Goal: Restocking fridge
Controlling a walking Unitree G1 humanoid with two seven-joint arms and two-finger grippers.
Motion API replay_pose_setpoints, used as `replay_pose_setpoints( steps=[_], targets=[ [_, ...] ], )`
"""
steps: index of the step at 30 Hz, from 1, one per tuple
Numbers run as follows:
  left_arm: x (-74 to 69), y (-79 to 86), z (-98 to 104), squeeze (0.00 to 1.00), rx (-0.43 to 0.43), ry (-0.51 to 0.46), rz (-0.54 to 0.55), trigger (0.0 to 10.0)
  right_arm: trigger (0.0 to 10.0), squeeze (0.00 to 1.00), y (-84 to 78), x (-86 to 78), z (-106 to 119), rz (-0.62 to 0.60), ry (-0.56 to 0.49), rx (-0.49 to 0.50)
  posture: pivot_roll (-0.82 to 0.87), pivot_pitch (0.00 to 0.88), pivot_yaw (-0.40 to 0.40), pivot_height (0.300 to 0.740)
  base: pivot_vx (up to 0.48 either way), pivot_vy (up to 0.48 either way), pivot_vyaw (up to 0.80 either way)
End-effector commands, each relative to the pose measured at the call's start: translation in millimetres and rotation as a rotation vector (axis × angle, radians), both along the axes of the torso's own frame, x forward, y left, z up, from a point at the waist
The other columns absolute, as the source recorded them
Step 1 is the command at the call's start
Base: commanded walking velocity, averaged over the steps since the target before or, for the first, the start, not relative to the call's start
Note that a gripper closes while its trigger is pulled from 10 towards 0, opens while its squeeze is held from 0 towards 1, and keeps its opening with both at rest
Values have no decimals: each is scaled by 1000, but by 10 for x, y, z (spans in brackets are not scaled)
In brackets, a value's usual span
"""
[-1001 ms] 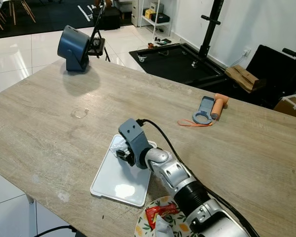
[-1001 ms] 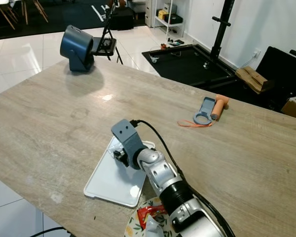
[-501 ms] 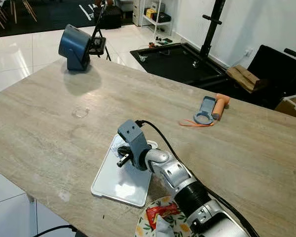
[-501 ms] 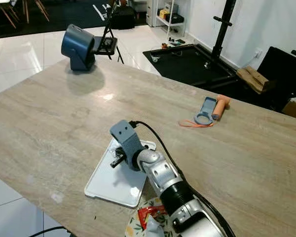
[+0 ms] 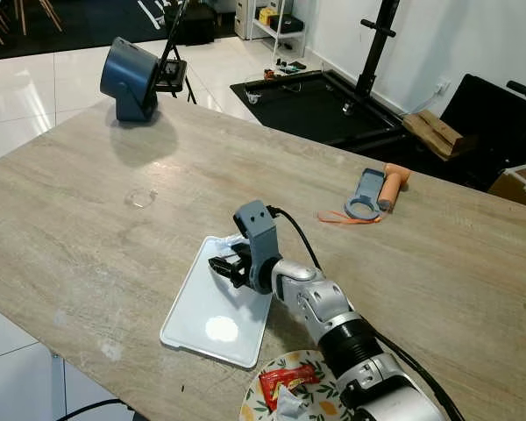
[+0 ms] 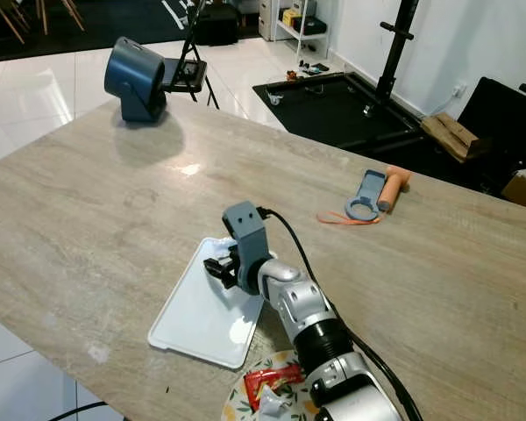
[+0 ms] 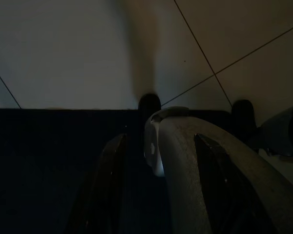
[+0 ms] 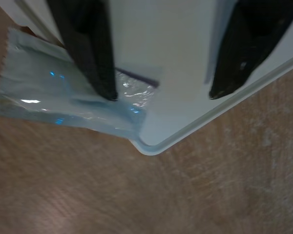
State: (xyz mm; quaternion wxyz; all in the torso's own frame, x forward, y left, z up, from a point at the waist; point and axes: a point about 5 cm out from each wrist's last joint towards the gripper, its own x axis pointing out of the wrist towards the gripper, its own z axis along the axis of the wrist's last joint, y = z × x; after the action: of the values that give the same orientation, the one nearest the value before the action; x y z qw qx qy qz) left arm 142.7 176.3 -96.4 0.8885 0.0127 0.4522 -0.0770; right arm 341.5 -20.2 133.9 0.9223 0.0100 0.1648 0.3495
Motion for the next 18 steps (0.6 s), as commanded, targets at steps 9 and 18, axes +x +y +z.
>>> replay_pose_setpoints(
  steps=[9,18],
  targets=[
    [-465,-93,-173,0,-26,189,-8,10000,10000,1000,-57,53,21,-42,13,60,-33,172,-80,740,0,0,0],
    [-467,-91,-173,0,-26,189,-7,10000,10000,1000,36,15,224,92,14,234,-29,174,-80,740,0,0,0]
  ],
)
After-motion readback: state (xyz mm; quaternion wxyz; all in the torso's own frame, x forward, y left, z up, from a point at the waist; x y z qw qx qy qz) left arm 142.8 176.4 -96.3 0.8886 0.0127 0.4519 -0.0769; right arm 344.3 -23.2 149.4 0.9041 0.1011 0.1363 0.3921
